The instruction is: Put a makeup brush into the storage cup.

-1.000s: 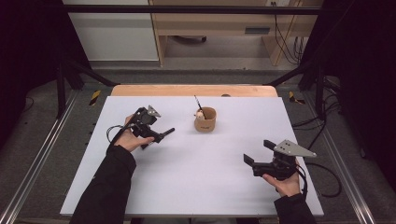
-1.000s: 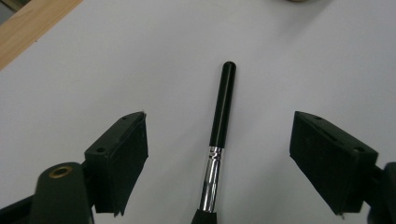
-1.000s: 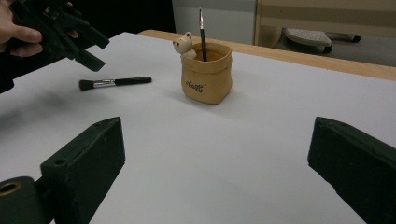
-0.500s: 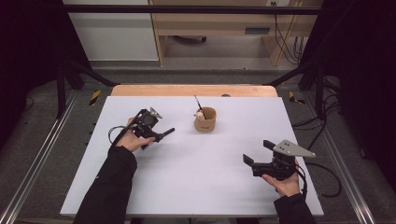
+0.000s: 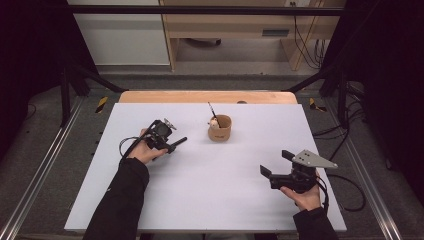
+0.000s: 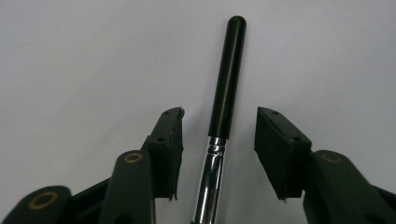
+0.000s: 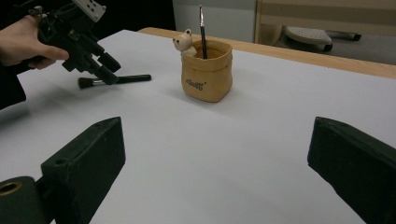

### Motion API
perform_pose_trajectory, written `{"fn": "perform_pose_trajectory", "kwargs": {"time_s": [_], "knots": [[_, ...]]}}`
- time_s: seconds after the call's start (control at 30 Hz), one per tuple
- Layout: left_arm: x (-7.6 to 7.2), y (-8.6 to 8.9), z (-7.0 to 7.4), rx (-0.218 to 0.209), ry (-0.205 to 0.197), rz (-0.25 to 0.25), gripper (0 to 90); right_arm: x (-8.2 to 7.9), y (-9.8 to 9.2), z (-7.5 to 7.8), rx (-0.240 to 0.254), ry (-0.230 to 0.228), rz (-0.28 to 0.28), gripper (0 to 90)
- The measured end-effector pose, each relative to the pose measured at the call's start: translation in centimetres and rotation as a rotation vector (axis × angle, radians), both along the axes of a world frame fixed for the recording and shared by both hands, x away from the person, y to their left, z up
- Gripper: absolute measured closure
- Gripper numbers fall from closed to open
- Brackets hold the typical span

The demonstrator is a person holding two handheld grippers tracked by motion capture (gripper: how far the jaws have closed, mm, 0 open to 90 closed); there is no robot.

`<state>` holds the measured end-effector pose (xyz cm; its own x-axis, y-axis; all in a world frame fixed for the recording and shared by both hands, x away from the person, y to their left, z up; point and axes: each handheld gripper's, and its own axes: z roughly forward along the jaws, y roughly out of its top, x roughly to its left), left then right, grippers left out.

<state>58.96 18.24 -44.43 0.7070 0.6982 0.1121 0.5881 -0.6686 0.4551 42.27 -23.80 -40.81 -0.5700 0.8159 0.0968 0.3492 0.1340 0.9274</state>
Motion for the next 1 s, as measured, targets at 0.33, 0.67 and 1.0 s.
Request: {"fn": "perform_pose_trajectory", "kwargs": {"time_s": [0.33, 0.67, 1.0], "knots": [[0.16, 0.26, -0.61, -0.023, 0.056, 0.003, 65.2, 0.01, 0.06, -0.04, -0.003, 0.000, 0.002, 4.8], [-0.08, 0.02, -0.59, -0.023, 0.064, 0.009, 74.4, -0.01, 0.12, -0.03, -0.005, 0.002, 0.001, 4.8], [-0.44, 0.08, -0.52, -0.030, 0.088, 0.029, 77.7, 0.04, 0.21, -0.11, -0.007, 0.003, 0.001, 4.9]]}}
